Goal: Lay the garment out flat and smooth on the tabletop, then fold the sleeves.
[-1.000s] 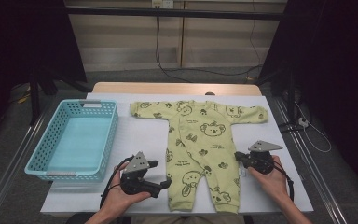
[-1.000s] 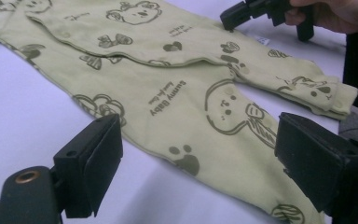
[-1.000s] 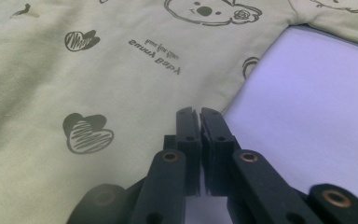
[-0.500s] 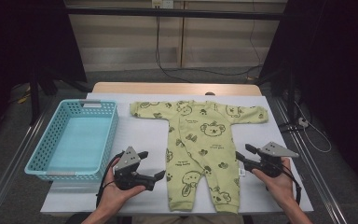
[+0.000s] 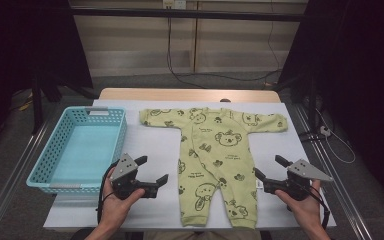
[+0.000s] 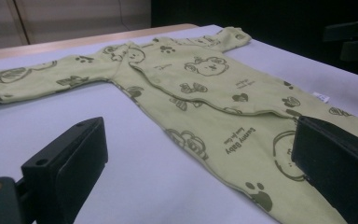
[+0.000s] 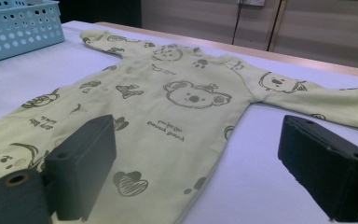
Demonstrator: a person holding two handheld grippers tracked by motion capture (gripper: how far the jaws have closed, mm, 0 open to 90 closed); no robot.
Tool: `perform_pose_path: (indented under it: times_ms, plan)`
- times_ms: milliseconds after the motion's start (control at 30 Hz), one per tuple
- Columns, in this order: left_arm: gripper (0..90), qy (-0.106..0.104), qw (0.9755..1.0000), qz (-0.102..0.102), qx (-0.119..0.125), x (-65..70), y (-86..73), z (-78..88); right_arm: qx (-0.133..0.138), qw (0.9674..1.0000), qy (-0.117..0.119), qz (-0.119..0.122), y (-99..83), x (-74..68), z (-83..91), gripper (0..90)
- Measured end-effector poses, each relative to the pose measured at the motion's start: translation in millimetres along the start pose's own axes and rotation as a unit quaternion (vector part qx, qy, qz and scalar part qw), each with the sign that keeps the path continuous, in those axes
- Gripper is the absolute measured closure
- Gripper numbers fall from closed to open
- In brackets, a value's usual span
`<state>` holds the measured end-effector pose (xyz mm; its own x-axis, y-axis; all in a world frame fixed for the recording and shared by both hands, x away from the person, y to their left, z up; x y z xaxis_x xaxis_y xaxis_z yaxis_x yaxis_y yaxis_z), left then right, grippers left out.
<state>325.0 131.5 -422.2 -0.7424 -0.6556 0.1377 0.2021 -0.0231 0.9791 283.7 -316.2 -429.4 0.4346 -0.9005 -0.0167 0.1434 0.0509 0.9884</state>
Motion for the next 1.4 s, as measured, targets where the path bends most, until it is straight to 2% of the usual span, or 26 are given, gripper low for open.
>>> perform_pose_path:
  times_ms: [67,100,200,267,367,467,500,633,700,733,767,833,867,900,933,1000,1067,1167,1233,1267,1300,1400]
  plan:
    - [3.6,0.0,1.0,0.001,0.003,-3.2,0.8,-1.3,0.002,1.0,-0.001,-0.005,0.2,-1.1,1.6,9.5]
    - [3.5,0.005,1.0,-0.001,-0.007,-4.6,2.0,-0.6,0.002,1.0,-0.003,-0.001,0.2,-0.9,1.9,8.6]
    - [3.5,0.012,0.9999,-0.003,0.0,-8.2,2.4,-2.5,0.003,1.0,0.005,0.001,-0.2,-2.6,1.0,4.5]
    - [3.2,0.014,0.9999,0.005,0.002,-9.8,2.8,-4.4,0.001,1.0,0.007,-0.003,-0.4,-3.9,1.3,4.8]
    - [3.2,0.024,0.9997,-0.005,-0.004,-14.0,4.4,-8.1,-0.001,0.9999,0.004,-0.013,-0.3,-6.3,4.5,4.6]
    - [3.7,0.034,0.9994,-0.002,-0.005,-15.2,8.0,-11.2,0.005,1.0,0.001,-0.004,0.6,-9.1,8.4,4.3]
    - [3.9,0.035,0.9992,-0.017,-0.011,-17.4,10.2,-11.6,0.007,1.0,0.006,-0.002,1.0,-10.1,9.9,3.8]
    - [5.2,0.044,0.9989,-0.011,-0.005,-21.8,16.5,-17.6,0.02,0.9997,0.011,-0.01,3.2,-17.2,19.1,6.2]
    - [5.2,0.052,0.9983,-0.024,-0.009,-25.6,18.2,-20.0,0.022,0.9995,0.023,0.006,3.1,-22.5,27.1,3.8]
    - [5.5,0.052,0.9984,-0.021,-0.005,-26.6,18.4,-22.8,0.02,0.9995,0.024,0.008,2.3,-24.6,30.5,3.7]
    - [6.2,0.051,0.9983,-0.025,-0.015,-28.5,19.3,-25.0,0.024,0.9994,0.025,0.009,1.5,-25.6,32.9,3.6]
    - [6.9,0.054,0.998,-0.022,-0.024,-29.3,20.4,-31.5,0.027,0.9992,0.028,0.011,0.9,-26.2,33.9,3.0]
    - [7.3,0.054,0.9977,-0.029,-0.028,-31.2,21.4,-34.2,0.028,0.9992,0.027,0.012,0.7,-26.0,33.1,3.0]
    - [7.4,0.053,0.9981,-0.026,-0.018,-32.2,21.5,-36.9,0.028,0.9992,0.027,0.014,0.5,-25.2,31.9,3.0]
    - [7.5,0.053,0.9983,-0.02,-0.015,-33.6,21.6,-39.6,0.026,0.9991,0.029,0.014,-0.3,-24.7,30.3,3.0]
    - [8.1,0.051,0.9984,-0.023,-0.013,-37.8,23.3,-45.1,0.025,0.9992,0.028,0.013,-2.0,-23.8,26.9,3.0]
    - [8.0,0.052,0.9986,-0.012,-0.005,-42.0,25.1,-51.8,0.023,0.9993,0.027,0.012,-3.0,-22.9,23.4,2.7]
    - [7.4,0.06,0.9982,-0.005,-0.008,-52.9,28.2,-62.8,0.022,0.9993,0.024,0.015,-3.8,-21.1,20.0,2.7]
    - [6.5,0.071,0.9974,0.01,0.004,-60.8,30.1,-70.4,0.024,0.9994,0.02,0.014,-3.9,-19.7,19.4,2.7]
    - [5.7,0.068,0.9977,0.004,-0.001,-65.6,31.3,-73.9,0.026,0.9994,0.018,0.012,-3.7,-19.3,19.8,2.5]
    - [5.6,0.075,0.9971,0.007,-0.003,-68.0,32.2,-78.2,0.029,0.9993,0.018,0.014,-3.3,-18.6,20.0,2.2]
    - [4.3,0.077,0.997,-0.003,0.003,-76.1,34.4,-88.4,0.03,0.9993,0.017,0.016,-3.3,-19.1,20.0,2.2]
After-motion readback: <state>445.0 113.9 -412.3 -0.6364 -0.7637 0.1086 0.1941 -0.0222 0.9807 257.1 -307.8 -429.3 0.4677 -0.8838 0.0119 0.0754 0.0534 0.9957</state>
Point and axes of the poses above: each handheld gripper's, and its own axes: z roughly backward along the jaws, y roughly out of its top, x roughly to its right, the point moved 1 cm from there along -z, roughly forward along the jaws, and after that the axes turned 11 degrees about x, right-handed, at the moved point
